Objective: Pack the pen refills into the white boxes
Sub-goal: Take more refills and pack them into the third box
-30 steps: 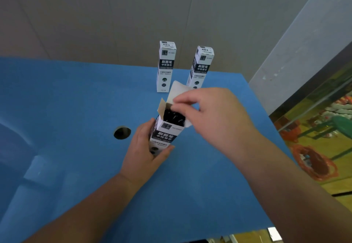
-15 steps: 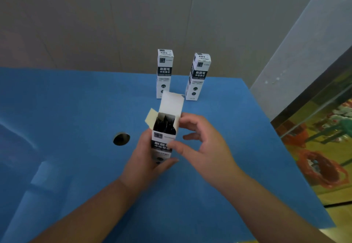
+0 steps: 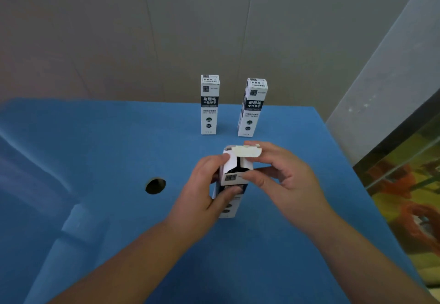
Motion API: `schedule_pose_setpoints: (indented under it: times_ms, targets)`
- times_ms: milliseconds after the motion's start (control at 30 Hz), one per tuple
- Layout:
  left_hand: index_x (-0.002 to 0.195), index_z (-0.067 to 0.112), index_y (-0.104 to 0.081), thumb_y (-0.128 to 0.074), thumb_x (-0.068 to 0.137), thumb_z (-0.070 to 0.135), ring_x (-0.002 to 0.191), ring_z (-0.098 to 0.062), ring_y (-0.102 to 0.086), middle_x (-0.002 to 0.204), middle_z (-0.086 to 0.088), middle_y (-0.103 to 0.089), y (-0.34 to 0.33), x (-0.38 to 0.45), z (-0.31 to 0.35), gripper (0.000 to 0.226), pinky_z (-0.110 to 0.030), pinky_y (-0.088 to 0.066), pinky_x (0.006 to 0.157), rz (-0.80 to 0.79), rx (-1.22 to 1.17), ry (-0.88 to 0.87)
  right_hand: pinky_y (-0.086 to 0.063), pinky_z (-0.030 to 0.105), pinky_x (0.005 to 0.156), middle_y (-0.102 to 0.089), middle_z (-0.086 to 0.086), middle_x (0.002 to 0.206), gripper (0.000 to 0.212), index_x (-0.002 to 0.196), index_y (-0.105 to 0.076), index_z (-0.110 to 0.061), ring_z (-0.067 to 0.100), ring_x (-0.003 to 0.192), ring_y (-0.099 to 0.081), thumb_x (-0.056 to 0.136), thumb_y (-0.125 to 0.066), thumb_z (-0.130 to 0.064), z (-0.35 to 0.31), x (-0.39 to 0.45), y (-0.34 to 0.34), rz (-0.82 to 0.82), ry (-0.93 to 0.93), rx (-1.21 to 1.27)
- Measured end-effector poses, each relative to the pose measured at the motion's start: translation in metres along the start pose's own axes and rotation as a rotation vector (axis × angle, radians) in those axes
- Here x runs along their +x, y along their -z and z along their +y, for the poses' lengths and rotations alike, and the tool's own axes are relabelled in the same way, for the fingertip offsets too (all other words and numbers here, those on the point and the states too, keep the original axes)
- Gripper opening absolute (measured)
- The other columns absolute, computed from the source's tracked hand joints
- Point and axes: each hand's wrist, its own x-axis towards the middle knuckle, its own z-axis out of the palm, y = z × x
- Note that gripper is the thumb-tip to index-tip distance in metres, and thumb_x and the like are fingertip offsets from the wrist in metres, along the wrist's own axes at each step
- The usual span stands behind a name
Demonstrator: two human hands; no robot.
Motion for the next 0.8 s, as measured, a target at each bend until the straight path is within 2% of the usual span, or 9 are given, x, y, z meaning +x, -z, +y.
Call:
schedule_pose_setpoints:
  times_ms: [67,167,267,367,467,567,800]
  targets:
    - [0.143,0.048,-0.046,-0.063,0.099,0.057,0.128,-0.028,-0.061,0.137,-0.003,-0.057,-0.003,0.004,0.000,0.048,-0.051,-0.054,0.106,-0.013,-0.011,0.010,-0.055,0.025,0.095,-0.063,-0.017,0.133,0.027,0.116,-0.072,-0.033,0.011,0.126,-0.060,0.092,-0.070,-0.019,0.003,0.000,0.003,0.010,0.024,-0.017]
    - [0.140,0.057,-0.047,-0.066,0.097,0.055,0.130,-0.029,-0.060,0.139,0.001,-0.057,-0.006,0.008,0.000,0.047,-0.051,-0.055,0.105,-0.019,-0.029,0.019,-0.053,0.019,0.094,-0.064,-0.017,0.133,0.024,0.115,-0.073,-0.031,0.008,0.123,-0.062,0.094,-0.069,-0.021,0.007,0.001,0.006,0.020,0.071,-0.033]
    - [0.137,0.062,-0.047,-0.069,0.094,0.059,0.131,-0.029,-0.061,0.139,0.005,-0.058,-0.010,0.009,-0.001,0.049,-0.052,-0.055,0.106,-0.040,-0.048,0.046,-0.055,0.023,0.089,-0.068,-0.013,0.128,0.014,0.099,-0.074,-0.032,0.014,0.118,-0.066,0.093,-0.067,-0.043,0.006,0.000,0.008,0.047,0.034,0.108]
    - [0.136,0.064,-0.047,-0.072,0.093,0.054,0.130,-0.027,-0.061,0.137,0.011,-0.057,-0.011,0.008,-0.002,0.051,-0.052,-0.055,0.106,-0.042,-0.037,0.047,-0.057,0.027,0.083,-0.072,-0.009,0.121,0.023,0.083,-0.065,-0.029,0.018,0.111,-0.069,0.090,-0.068,-0.051,0.005,-0.002,0.008,0.103,-0.024,0.198]
    - [0.137,0.064,-0.046,-0.073,0.092,0.048,0.132,-0.024,-0.060,0.138,0.013,-0.056,-0.012,0.009,-0.001,0.055,-0.049,-0.054,0.108,-0.040,-0.003,0.034,-0.058,0.026,0.075,-0.073,-0.006,0.118,0.013,0.087,-0.061,-0.030,0.019,0.100,-0.073,0.089,-0.071,-0.037,0.006,-0.002,0.008,0.109,-0.041,0.230]
    - [0.138,0.065,-0.044,-0.072,0.091,0.044,0.132,-0.021,-0.059,0.138,0.014,-0.056,-0.012,0.009,-0.001,0.059,-0.043,-0.052,0.110,-0.033,0.028,0.003,-0.056,0.021,0.077,-0.072,-0.010,0.116,0.011,0.097,-0.065,-0.039,0.018,0.107,-0.070,0.091,-0.069,-0.032,0.003,0.001,0.009,0.099,0.018,0.164]
    - [0.142,0.064,-0.040,-0.071,0.092,0.038,0.133,-0.010,-0.055,0.141,0.020,-0.051,-0.009,0.008,-0.003,0.064,-0.021,-0.046,0.109,-0.027,0.084,-0.056,-0.054,0.017,0.082,-0.070,-0.011,0.117,0.013,0.106,-0.072,-0.027,0.012,0.112,-0.066,0.095,-0.063,-0.026,0.006,0.002,0.010,0.099,0.122,-0.013]
